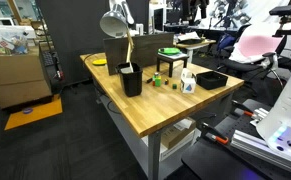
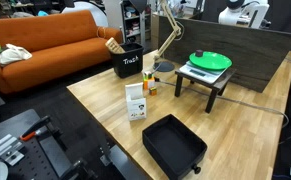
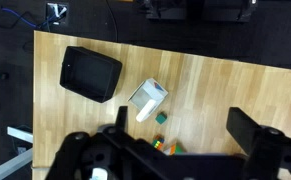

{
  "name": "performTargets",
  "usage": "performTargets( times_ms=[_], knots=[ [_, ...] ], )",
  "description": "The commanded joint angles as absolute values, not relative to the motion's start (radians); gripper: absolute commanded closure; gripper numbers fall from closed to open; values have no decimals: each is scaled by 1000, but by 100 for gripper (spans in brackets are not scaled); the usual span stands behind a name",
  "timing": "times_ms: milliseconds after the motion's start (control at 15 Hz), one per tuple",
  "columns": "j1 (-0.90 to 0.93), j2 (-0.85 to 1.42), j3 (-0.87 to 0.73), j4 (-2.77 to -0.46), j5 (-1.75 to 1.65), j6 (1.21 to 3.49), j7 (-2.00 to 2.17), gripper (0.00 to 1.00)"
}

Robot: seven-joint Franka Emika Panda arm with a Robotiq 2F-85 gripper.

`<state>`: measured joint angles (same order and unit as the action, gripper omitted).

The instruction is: Press the on/off button on the kitchen scale.

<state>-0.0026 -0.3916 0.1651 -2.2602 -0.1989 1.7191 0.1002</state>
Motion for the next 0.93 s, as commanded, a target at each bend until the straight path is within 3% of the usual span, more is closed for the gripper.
performTargets(
  times_ms=[0,867],
  knots=[
    [22,-389,144,-2258,-206,1716,108,0],
    [15,-257,82,-2167,-91,1681,104,0]
  ],
)
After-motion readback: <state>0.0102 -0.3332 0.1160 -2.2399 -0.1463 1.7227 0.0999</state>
